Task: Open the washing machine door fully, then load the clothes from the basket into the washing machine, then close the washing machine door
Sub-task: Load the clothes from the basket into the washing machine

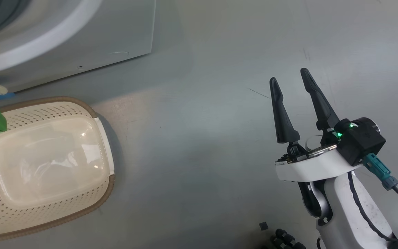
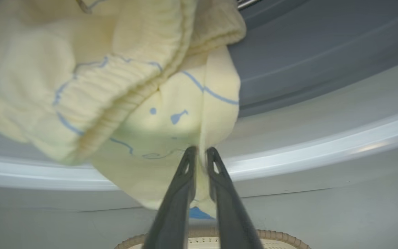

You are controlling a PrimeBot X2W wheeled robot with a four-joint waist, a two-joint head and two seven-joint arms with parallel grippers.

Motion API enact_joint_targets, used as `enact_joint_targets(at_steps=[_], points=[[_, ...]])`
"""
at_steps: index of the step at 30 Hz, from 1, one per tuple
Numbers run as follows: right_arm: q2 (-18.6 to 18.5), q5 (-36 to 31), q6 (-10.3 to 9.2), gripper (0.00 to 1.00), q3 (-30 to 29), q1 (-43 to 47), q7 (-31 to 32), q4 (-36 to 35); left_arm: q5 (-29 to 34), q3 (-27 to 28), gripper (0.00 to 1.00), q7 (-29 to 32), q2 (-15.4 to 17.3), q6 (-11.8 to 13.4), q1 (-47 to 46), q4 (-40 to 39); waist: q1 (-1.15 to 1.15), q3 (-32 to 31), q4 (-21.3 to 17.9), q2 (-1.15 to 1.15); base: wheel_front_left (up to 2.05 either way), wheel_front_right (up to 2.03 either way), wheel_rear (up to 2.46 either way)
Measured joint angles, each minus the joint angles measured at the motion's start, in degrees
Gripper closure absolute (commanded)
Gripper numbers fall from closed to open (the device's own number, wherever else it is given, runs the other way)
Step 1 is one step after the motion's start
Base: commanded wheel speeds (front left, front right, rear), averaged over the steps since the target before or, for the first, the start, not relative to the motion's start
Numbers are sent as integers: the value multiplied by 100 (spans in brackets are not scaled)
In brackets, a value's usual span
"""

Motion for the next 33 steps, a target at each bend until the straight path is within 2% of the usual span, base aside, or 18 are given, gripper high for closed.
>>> enact_joint_targets(at_steps=[11,19,28,33], points=[[4,11,-55,0,-45,-1,0,2,-19,-46,100,-165,14,-16,-48,266,0,-30,66,0,0,0,0],[4,-64,-104,0,-165,0,0,0,51,-248,100,-363,57,-218,-74,8,0,-67,276,0,0,0,0],[3,-88,-103,0,-122,4,0,1,319,-354,100,-386,525,-338,-286,-583,0,-113,449,0,0,0,0],[3,-63,-70,0,81,-2,0,-16,385,-339,100,-15,947,-482,-508,-703,0,-74,392,0,0,0,0]])
